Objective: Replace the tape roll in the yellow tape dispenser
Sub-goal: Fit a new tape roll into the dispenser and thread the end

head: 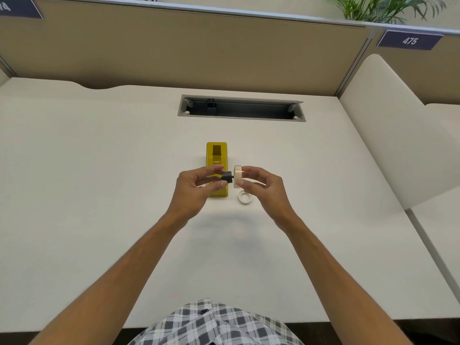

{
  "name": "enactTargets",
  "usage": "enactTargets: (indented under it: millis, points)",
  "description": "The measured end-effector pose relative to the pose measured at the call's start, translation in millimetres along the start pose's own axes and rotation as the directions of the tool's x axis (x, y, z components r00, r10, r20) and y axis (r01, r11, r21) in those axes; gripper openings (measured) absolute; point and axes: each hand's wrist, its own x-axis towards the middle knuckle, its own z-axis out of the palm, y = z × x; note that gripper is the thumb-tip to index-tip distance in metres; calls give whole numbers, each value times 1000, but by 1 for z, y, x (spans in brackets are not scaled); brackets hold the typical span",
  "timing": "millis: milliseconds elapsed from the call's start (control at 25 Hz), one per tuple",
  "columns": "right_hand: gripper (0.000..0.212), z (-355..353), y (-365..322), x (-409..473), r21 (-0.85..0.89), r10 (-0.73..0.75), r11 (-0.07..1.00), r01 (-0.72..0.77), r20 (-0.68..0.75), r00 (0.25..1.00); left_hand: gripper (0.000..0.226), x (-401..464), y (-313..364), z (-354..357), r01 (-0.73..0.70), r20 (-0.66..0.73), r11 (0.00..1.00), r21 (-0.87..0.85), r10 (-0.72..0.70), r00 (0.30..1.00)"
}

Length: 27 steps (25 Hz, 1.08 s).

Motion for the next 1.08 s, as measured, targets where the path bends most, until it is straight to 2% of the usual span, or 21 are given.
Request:
enactTargets:
  millis: [440, 560, 640, 720, 800, 920, 1080]
  points:
    - [33, 15, -11, -3, -33, -47, 998, 49, 79, 996, 29, -2, 4, -4, -103, 2, 994, -26, 104, 995]
    - [36, 21, -11, -5, -246, -142, 961, 129, -35, 989, 30, -1, 2, -5, -110, -18, 994, -17, 110, 994]
    - [39, 24, -11, -6, -408, -275, 888, 213, -100, 956, 30, 0, 1, -4, -120, -24, 993, 0, 120, 993]
    - [38, 28, -12, -9, -492, -374, 829, 267, -132, 918, 28, 0, 1, -2, -136, -28, 990, 21, 137, 990]
    - [30, 34, -16, -10, -567, -414, 784, 253, -172, 894, 27, 0, 2, 0, -176, -29, 983, 42, 178, 984]
    - [22, 41, -20, -11, -665, -402, 731, 152, -239, 884, 31, -2, 1, 4, -272, -25, 953, 136, 278, 960]
    - [20, 45, -21, -10, -678, -376, 727, 107, -262, 889, 53, 2, -4, 4, -363, 27, 882, 300, 373, 928]
